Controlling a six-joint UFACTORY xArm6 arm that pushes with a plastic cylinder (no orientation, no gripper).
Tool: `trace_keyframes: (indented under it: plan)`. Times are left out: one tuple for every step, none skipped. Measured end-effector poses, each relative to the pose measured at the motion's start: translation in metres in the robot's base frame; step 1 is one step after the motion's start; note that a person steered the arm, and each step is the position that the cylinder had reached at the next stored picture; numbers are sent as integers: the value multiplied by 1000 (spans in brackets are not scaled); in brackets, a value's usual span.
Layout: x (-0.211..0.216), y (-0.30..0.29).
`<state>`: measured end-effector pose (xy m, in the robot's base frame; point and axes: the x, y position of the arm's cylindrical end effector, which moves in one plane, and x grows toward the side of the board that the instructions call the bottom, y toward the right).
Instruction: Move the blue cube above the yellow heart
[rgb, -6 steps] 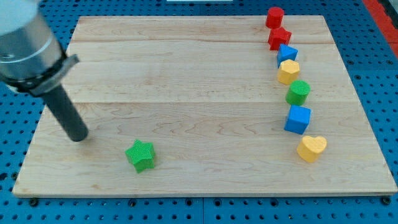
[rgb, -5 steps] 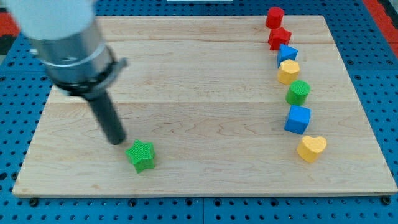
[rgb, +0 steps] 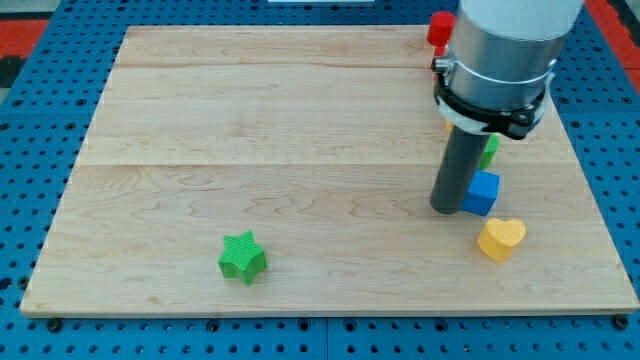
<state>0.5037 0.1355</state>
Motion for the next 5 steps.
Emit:
trace_keyframes:
  plan:
    - [0, 3]
    - [0, 5]
    - [0, 6]
    - [9, 28]
    - [18, 39]
